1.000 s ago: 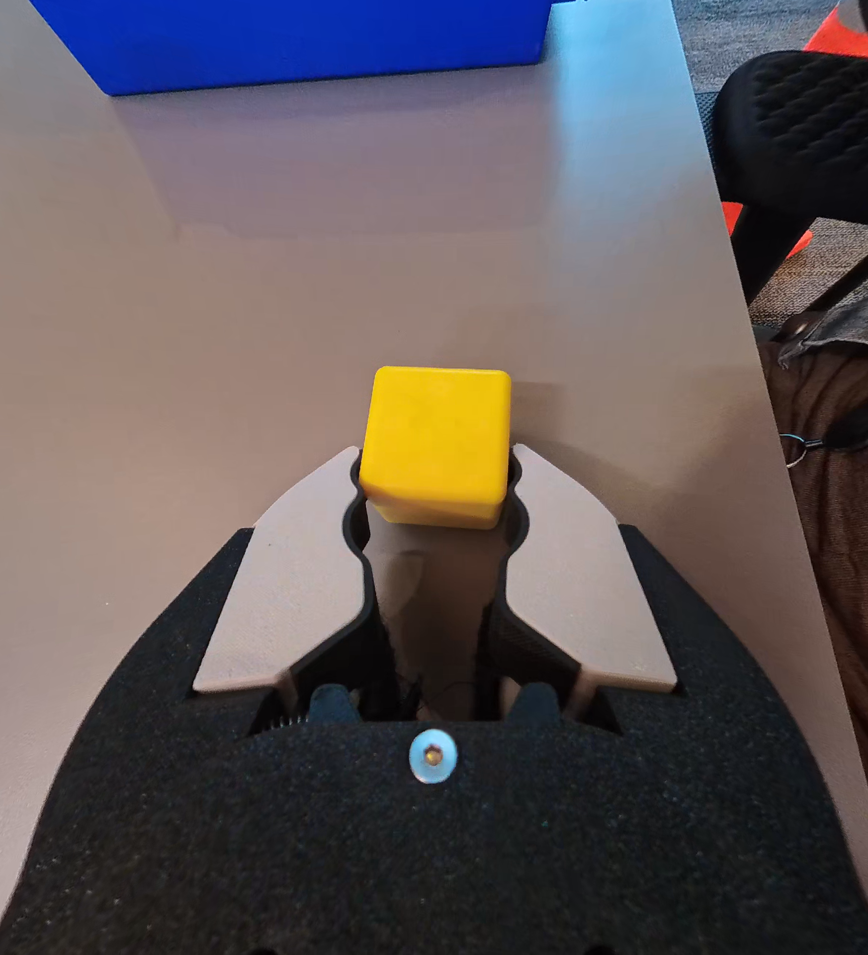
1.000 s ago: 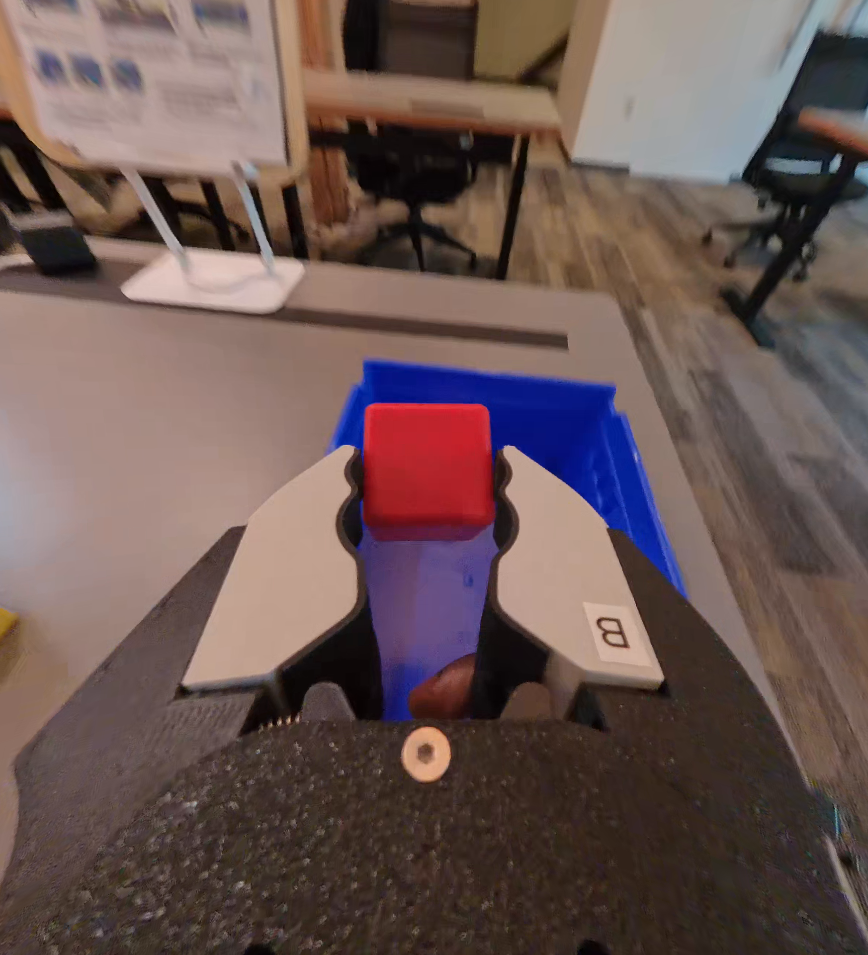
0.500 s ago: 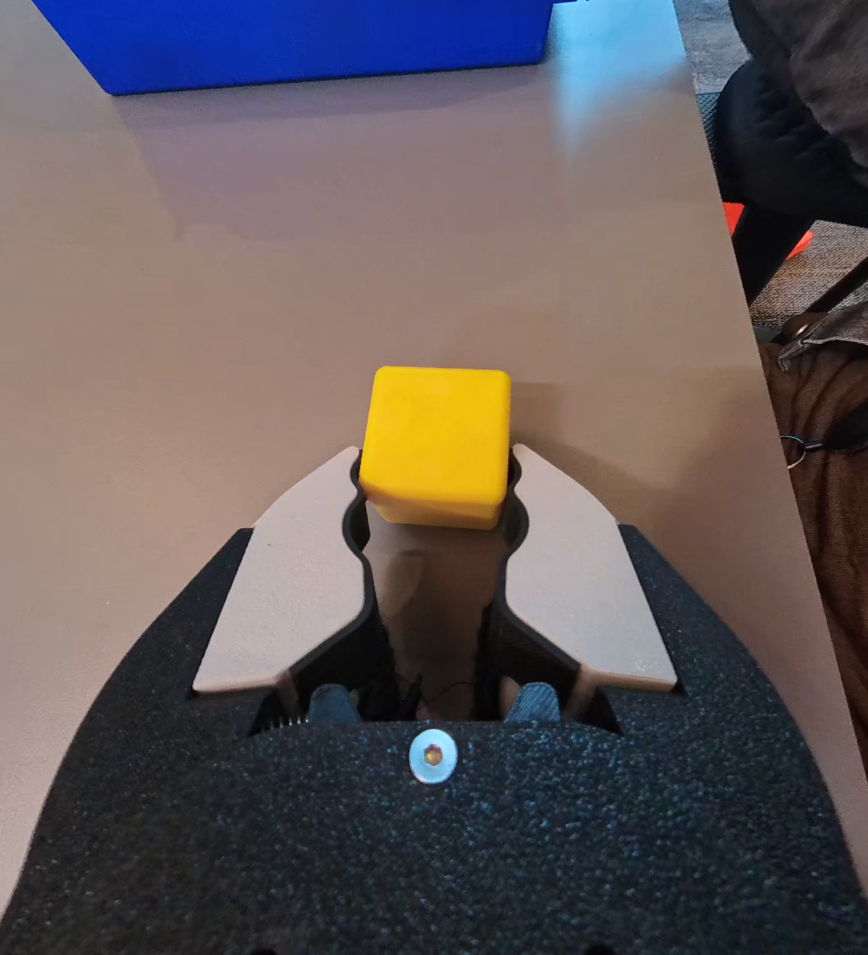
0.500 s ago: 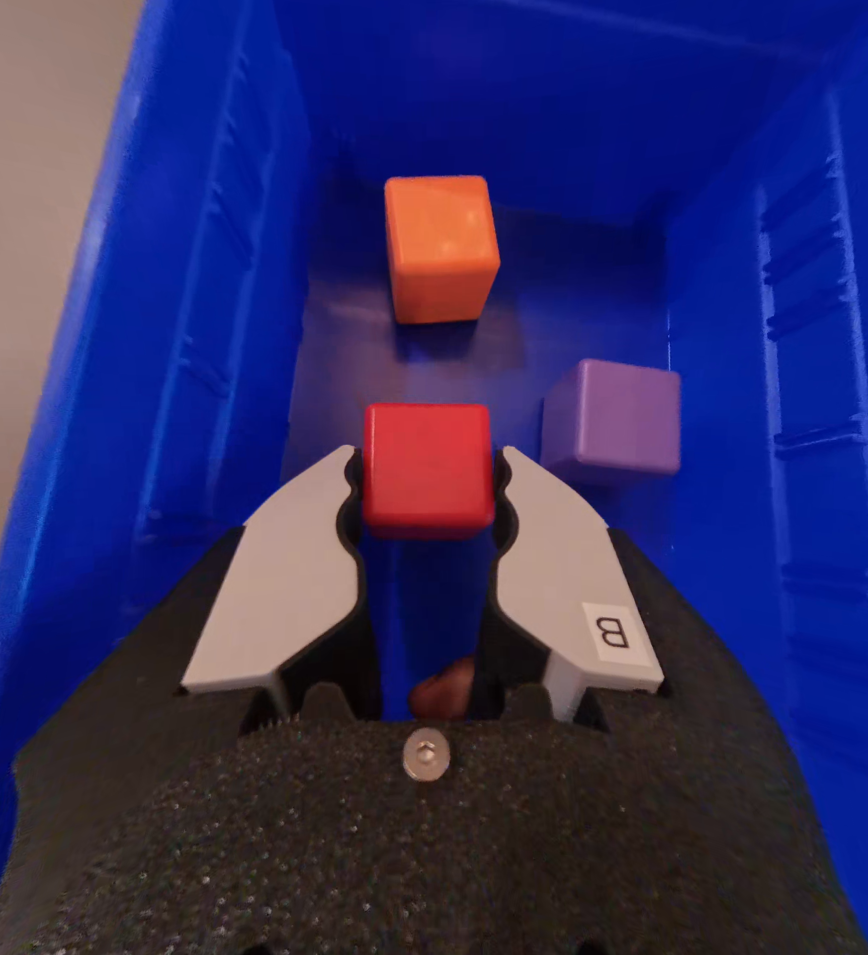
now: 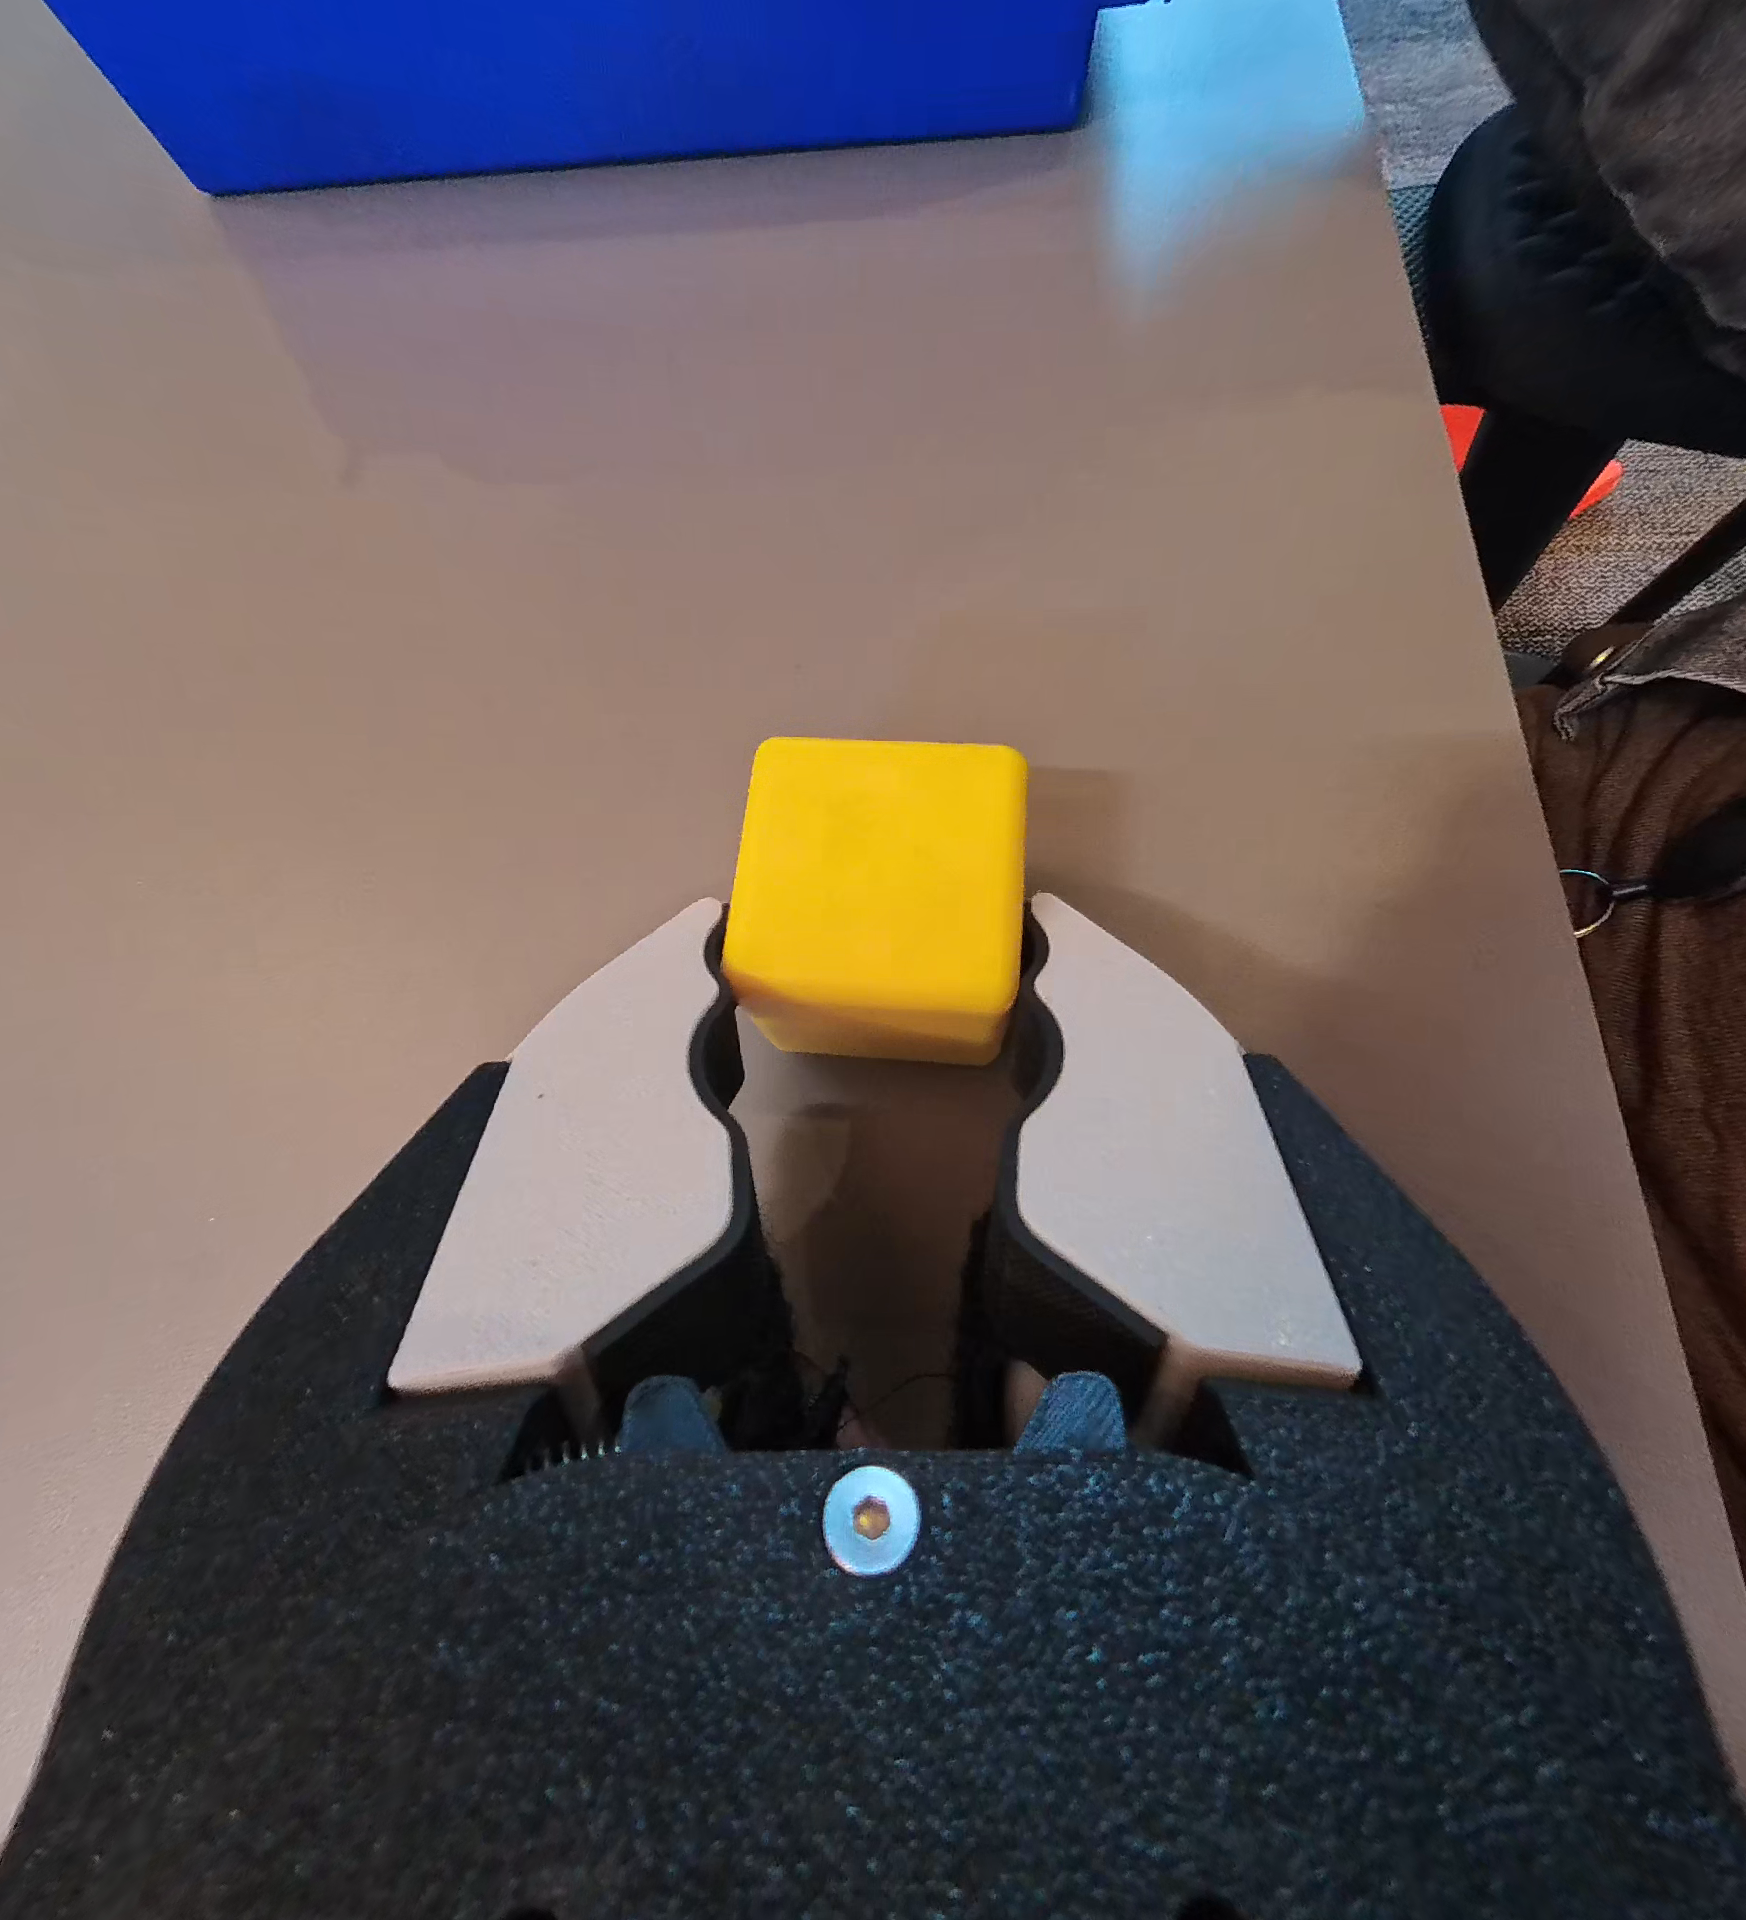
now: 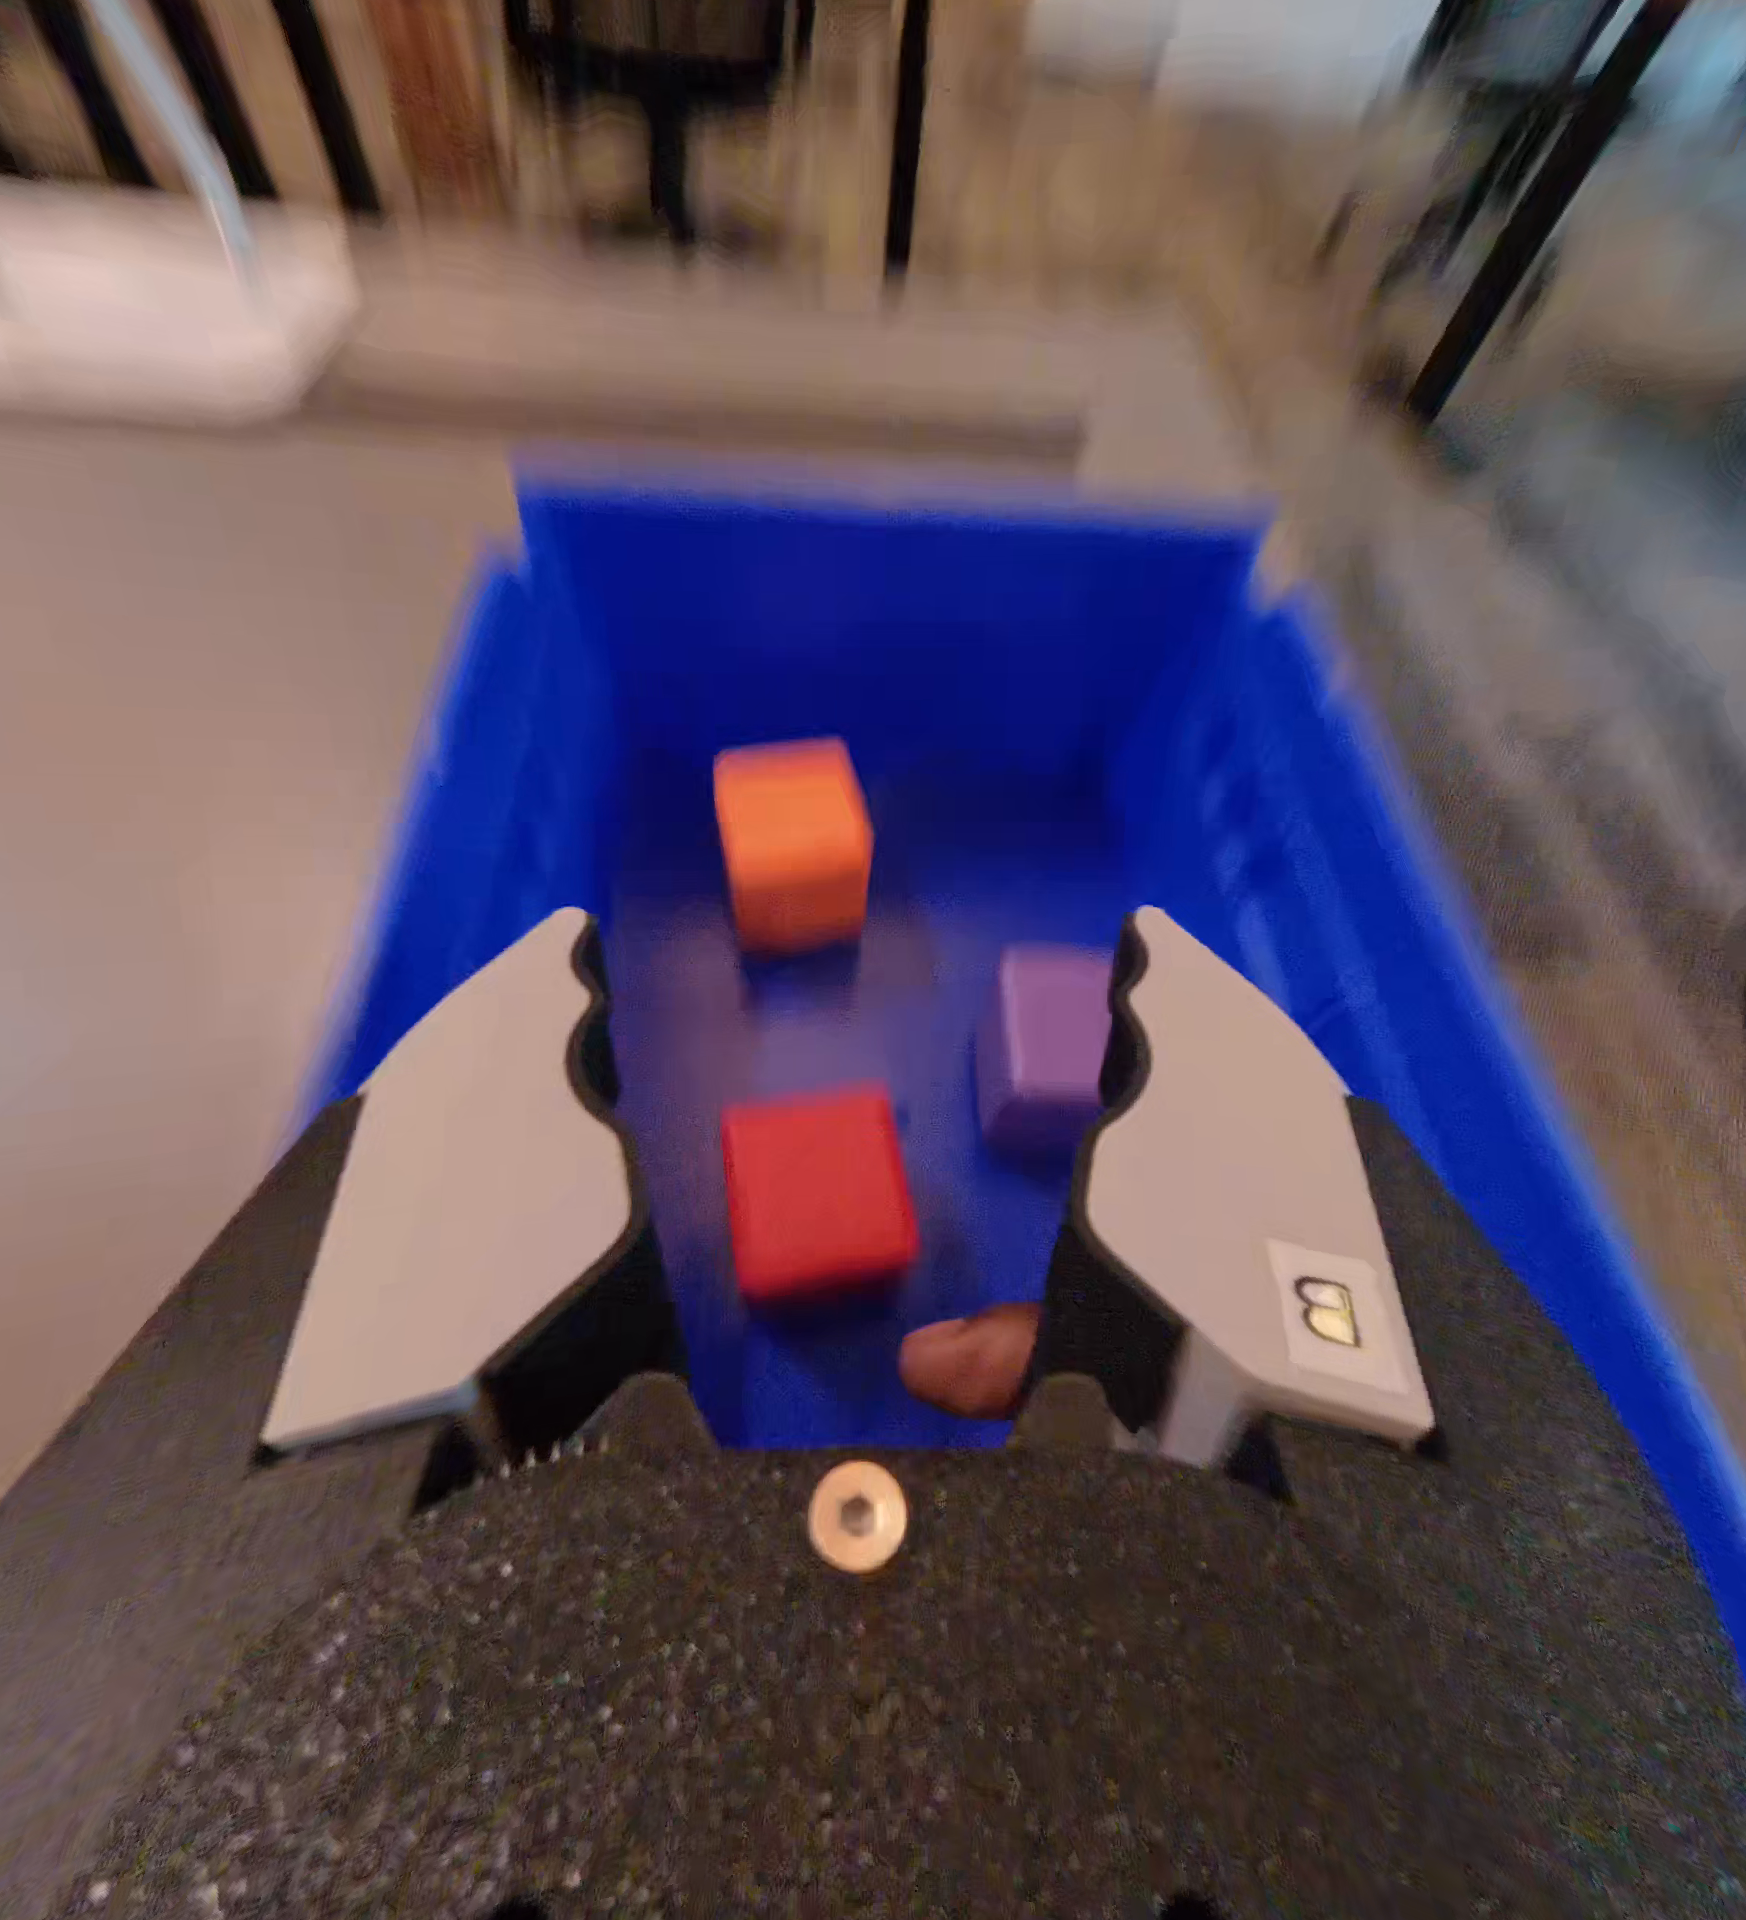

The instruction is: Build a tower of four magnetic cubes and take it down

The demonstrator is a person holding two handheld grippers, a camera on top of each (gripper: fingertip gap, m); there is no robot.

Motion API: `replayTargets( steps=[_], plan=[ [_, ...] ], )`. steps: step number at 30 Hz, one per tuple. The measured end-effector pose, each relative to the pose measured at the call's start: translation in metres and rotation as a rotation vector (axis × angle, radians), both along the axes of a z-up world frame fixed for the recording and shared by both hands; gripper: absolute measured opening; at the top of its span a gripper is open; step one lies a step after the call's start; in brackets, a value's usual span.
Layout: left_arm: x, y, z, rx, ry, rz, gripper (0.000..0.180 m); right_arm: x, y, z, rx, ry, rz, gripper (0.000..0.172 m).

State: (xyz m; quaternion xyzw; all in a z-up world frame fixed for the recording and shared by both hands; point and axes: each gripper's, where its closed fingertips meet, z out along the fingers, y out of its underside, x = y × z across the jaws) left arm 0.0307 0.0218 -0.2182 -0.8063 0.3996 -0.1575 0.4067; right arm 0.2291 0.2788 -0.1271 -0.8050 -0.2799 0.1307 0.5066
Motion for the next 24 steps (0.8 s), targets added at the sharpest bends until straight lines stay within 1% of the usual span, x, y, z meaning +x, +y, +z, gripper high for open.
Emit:
replayTargets(
  steps=[1,2,3,4,5,6,7,8,9,11,12,13,15,17,19,21,22,23,24],
  plan=[
    [0.000,0.000,0.000,0.000,0.000,0.000,0.050,-0.002,-0.002,0.036,0.158,0.117,-0.008,0.096],
    [0.000,0.000,0.000,0.000,0.000,0.000,0.050,-0.006,-0.014,0.077,0.332,0.254,0.021,0.095],
    [0.000,0.000,0.000,0.000,0.000,0.000,0.050,-0.013,-0.038,0.116,0.496,0.391,0.095,0.088],
    [0.000,0.000,0.000,0.000,0.000,0.000,0.050,-0.023,-0.070,0.147,0.629,0.504,0.213,0.079],
    [0.000,0.000,0.000,0.000,0.000,0.000,0.050,-0.038,-0.105,0.167,0.716,0.574,0.368,0.070],
    [0.000,0.000,0.000,0.000,0.000,0.000,0.050,-0.057,-0.139,0.176,0.746,0.599,0.533,0.067],
    [0.000,0.000,0.000,0.001,0.001,0.000,0.050,-0.078,-0.168,0.174,0.726,0.588,0.697,0.069],
    [0.000,0.000,0.000,0.001,0.001,0.000,0.050,-0.100,-0.195,0.164,0.670,0.544,0.864,0.069],
    [0.000,0.000,0.000,0.002,0.001,-0.001,0.050,-0.120,-0.220,0.146,0.590,0.473,1.025,0.073],
    [0.001,-0.002,0.000,0.002,0.000,-0.012,0.050,-0.151,-0.258,0.094,0.396,0.268,1.294,0.083],
    [0.001,-0.002,0.002,0.007,-0.007,-0.017,0.061,-0.162,-0.268,0.065,0.310,0.151,1.377,0.084],
    [0.001,-0.003,0.005,0.013,-0.028,-0.025,0.073,-0.170,-0.273,0.038,0.245,0.042,1.424,0.085],
    [0.003,-0.007,0.020,0.037,-0.137,-0.048,0.091,-0.184,-0.275,-0.005,0.142,-0.105,1.460,0.084],
    [0.002,-0.009,0.043,0.064,-0.311,-0.044,0.110,-0.191,-0.274,-0.035,0.024,-0.176,1.472,0.083],
    [-0.004,-0.008,0.068,0.119,-0.465,-0.026,0.123,-0.199,-0.272,-0.053,-0.030,-0.203,1.461,0.078],
    [-0.007,-0.009,0.094,0.206,-0.581,-0.030,0.130,-0.204,-0.273,-0.067,-0.046,-0.231,1.468,0.074],
    [-0.010,-0.009,0.102,0.242,-0.618,-0.022,0.132,-0.206,-0.273,-0.073,-0.046,-0.251,1.467,0.068],
    [-0.014,-0.008,0.107,0.269,-0.639,-0.006,0.134,-0.207,-0.272,-0.077,-0.036,-0.272,1.464,0.051],
    [-0.017,-0.007,0.111,0.292,-0.646,0.011,0.134,-0.208,-0.272,-0.077,-0.015,-0.275,1.463,0.048]
  ],
)
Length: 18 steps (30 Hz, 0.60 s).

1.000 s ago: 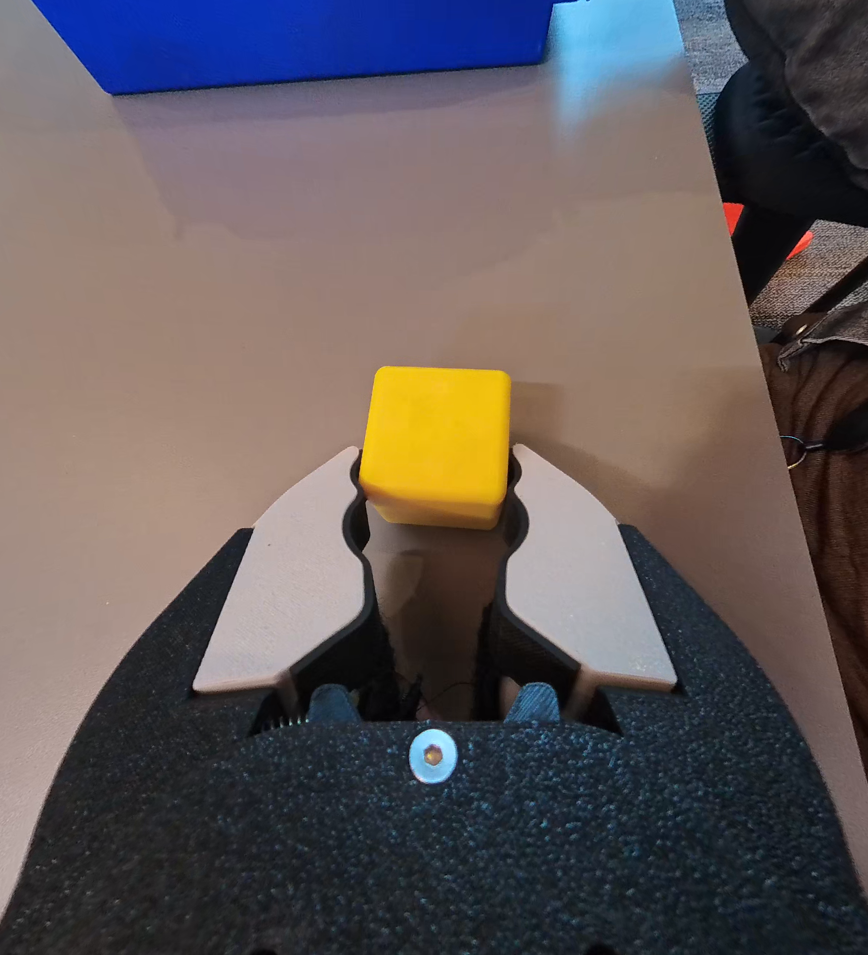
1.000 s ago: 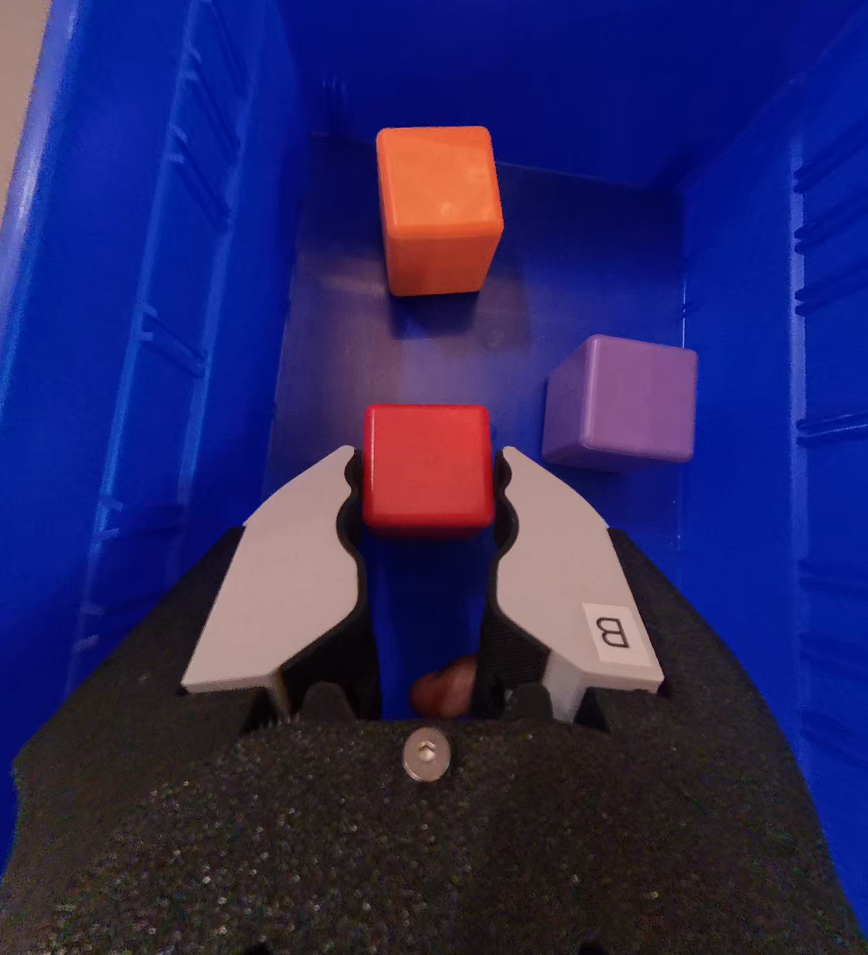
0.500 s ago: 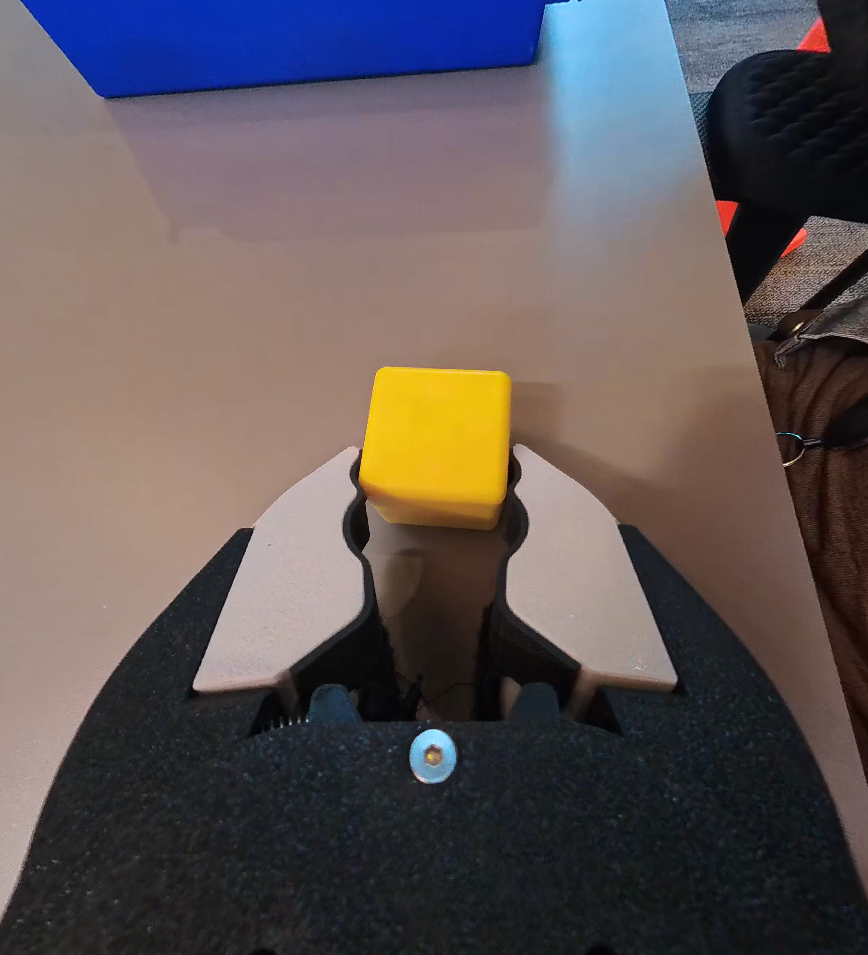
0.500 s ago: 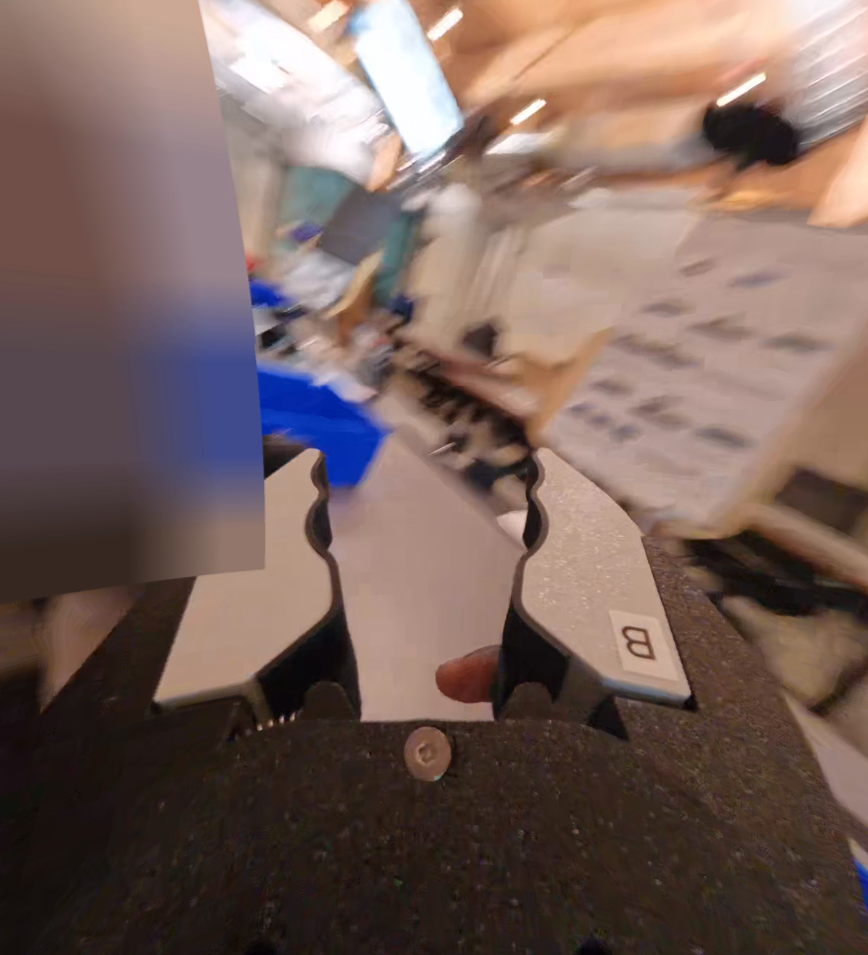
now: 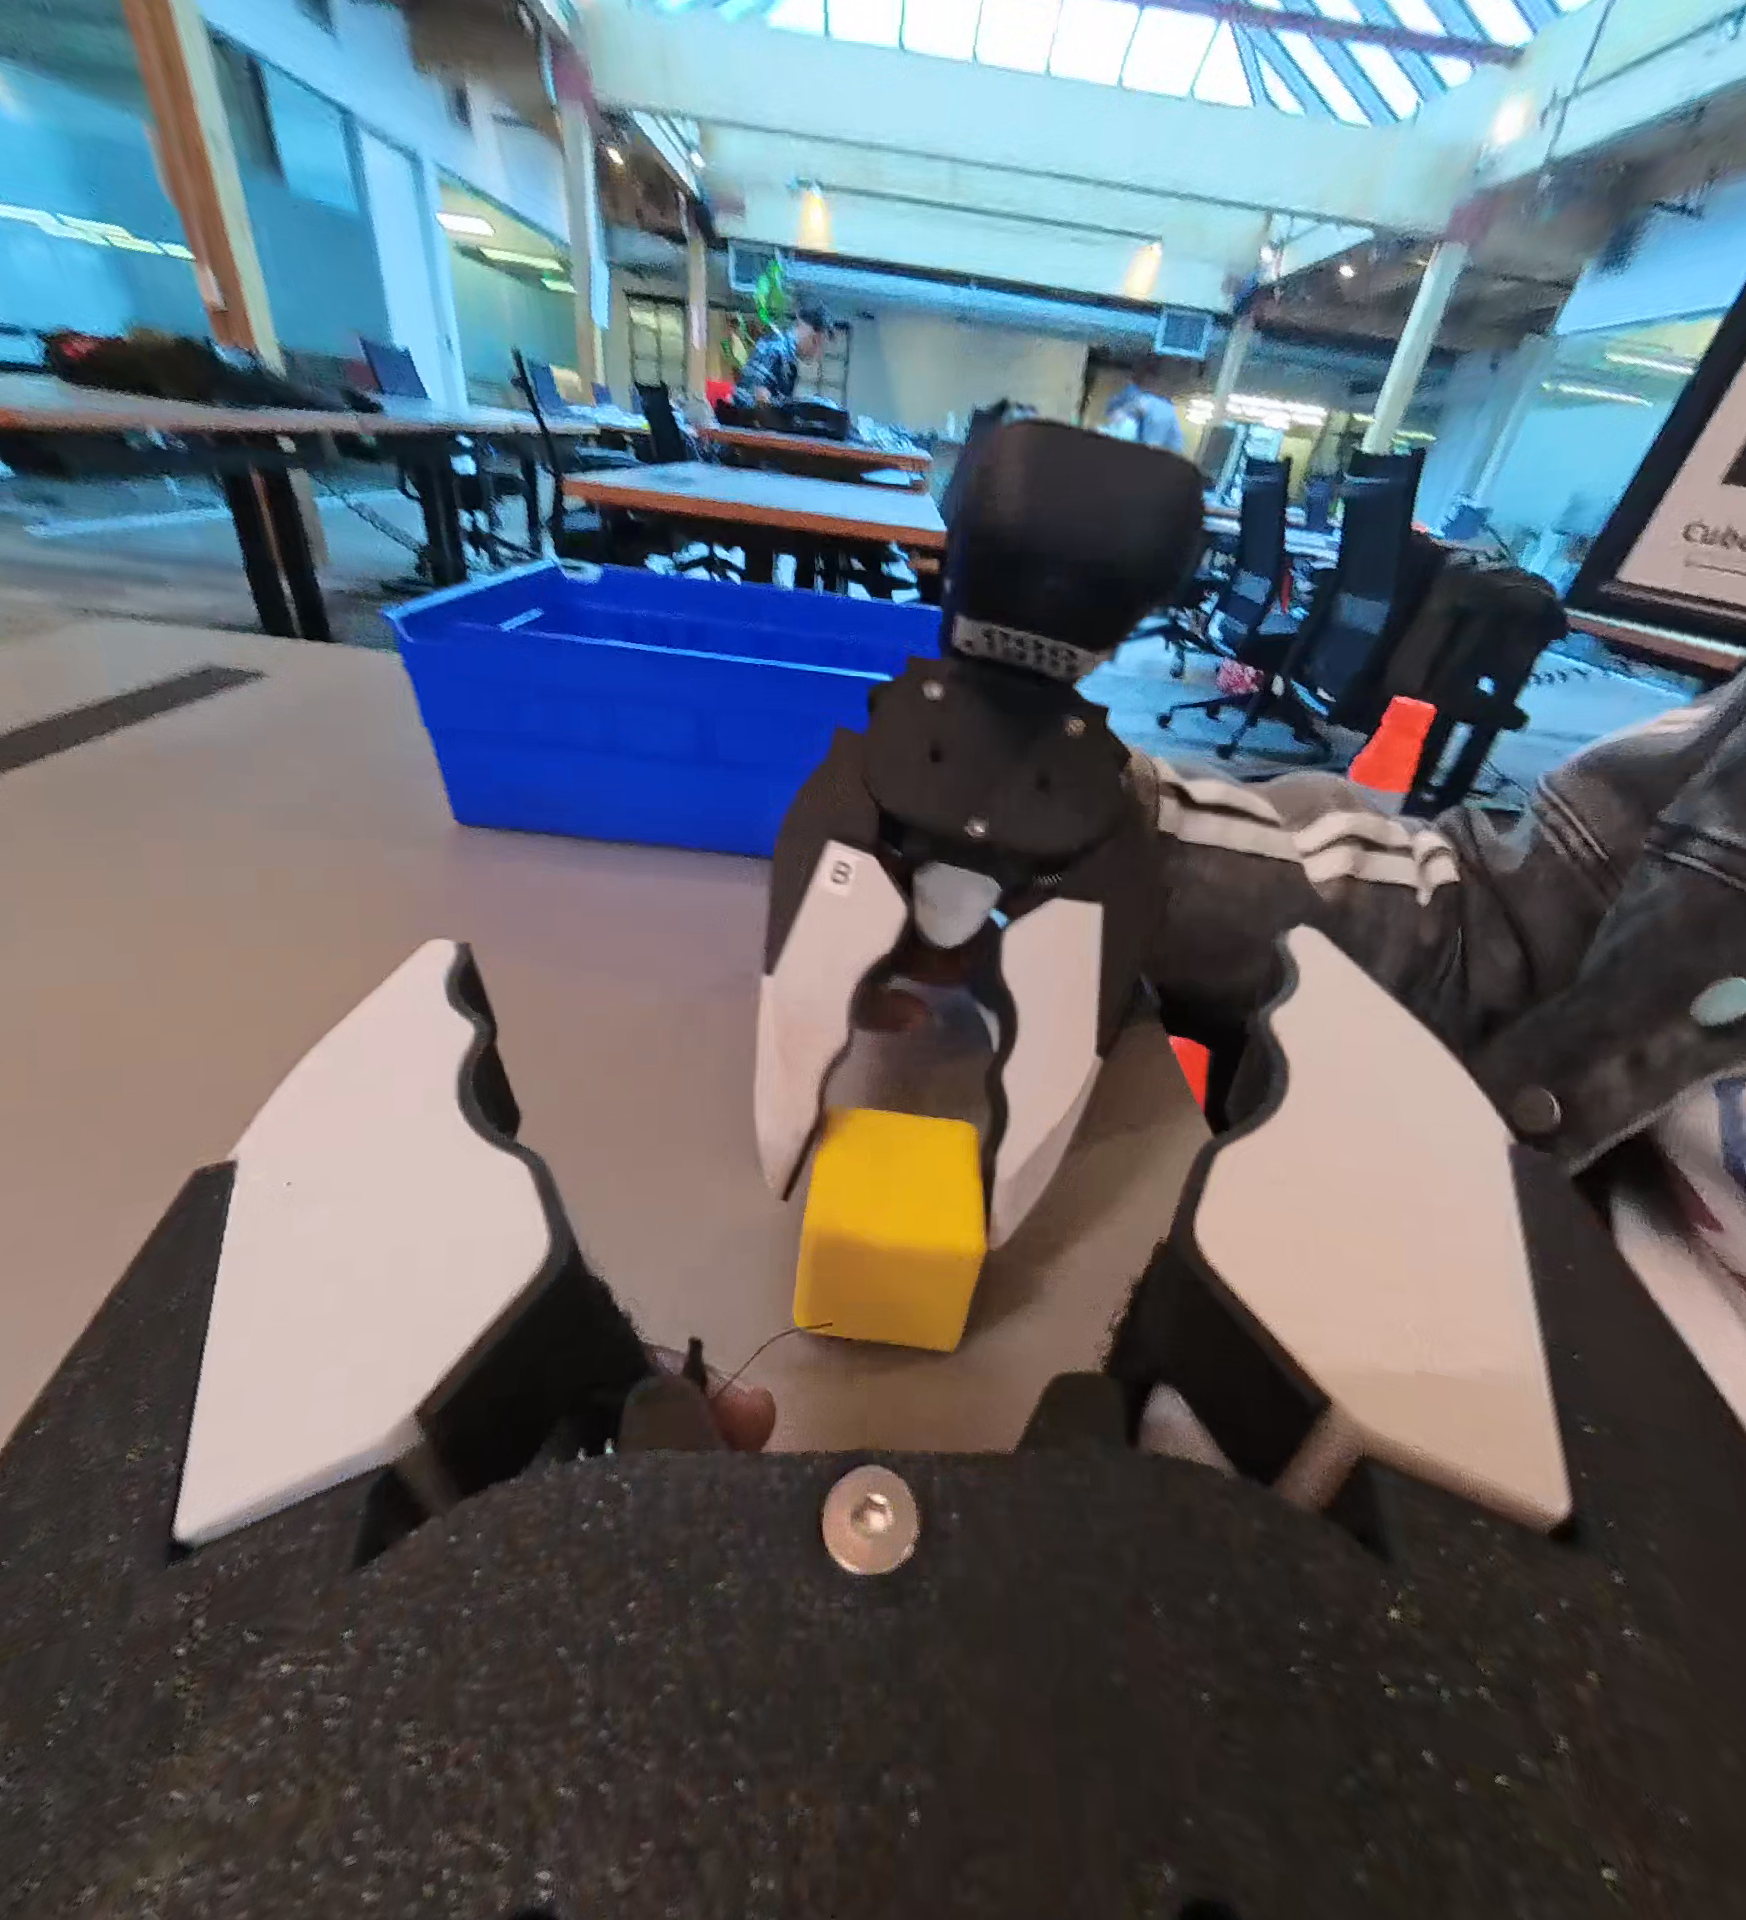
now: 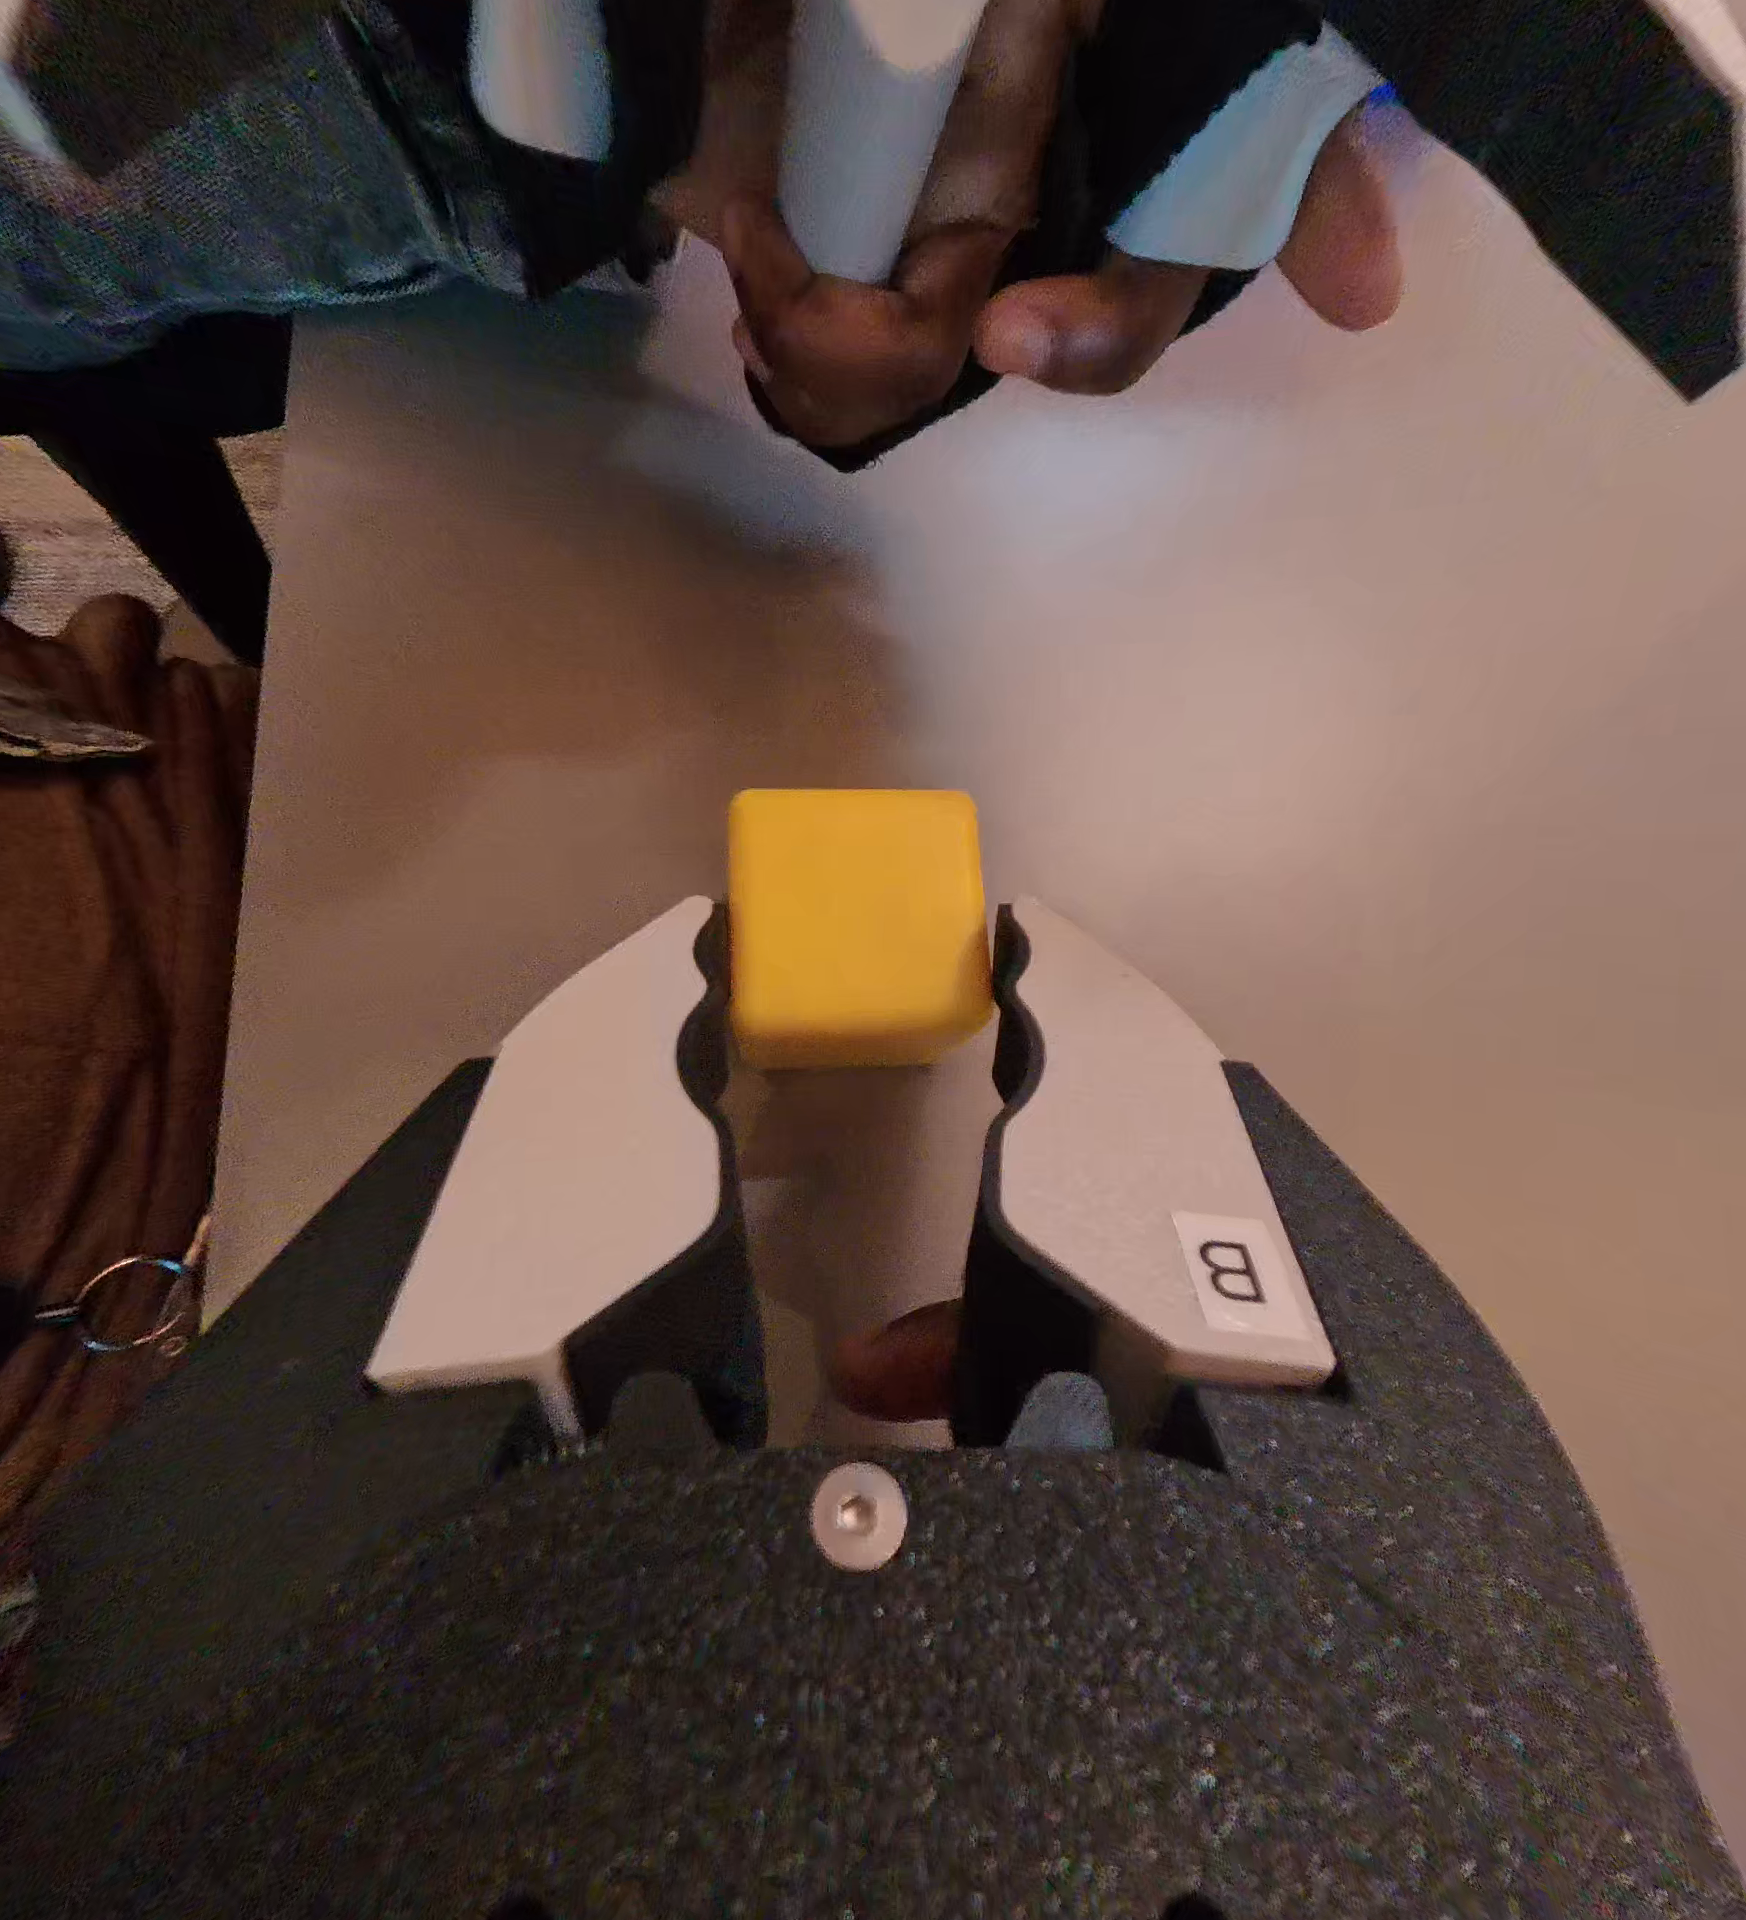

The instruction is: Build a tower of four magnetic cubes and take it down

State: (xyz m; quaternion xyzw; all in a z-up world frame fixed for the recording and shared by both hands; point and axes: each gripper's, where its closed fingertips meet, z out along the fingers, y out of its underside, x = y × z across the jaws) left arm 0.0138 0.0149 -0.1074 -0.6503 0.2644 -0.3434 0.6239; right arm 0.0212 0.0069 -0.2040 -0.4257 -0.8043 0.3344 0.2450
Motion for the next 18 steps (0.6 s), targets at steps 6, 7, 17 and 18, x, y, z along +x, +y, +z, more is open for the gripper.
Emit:
replayTargets(
  steps=[6,7,17,18],
  plan=[
    [-0.016,0.009,0.008,0.052,-0.010,0.119,0.135,0.003,0.013,0.050,-0.024,0.168,-0.111,0.048],
    [-0.016,0.009,0.007,0.053,-0.004,0.124,0.135,0.007,0.018,0.066,-0.034,0.217,-0.146,0.049],
    [-0.028,0.015,0.008,0.087,0.019,0.217,0.128,0.140,0.143,0.181,0.139,0.505,-0.819,0.048],
    [-0.031,0.016,0.009,0.093,0.014,0.231,0.127,0.159,0.158,0.180,0.153,0.491,-0.898,0.048]
  ],
)
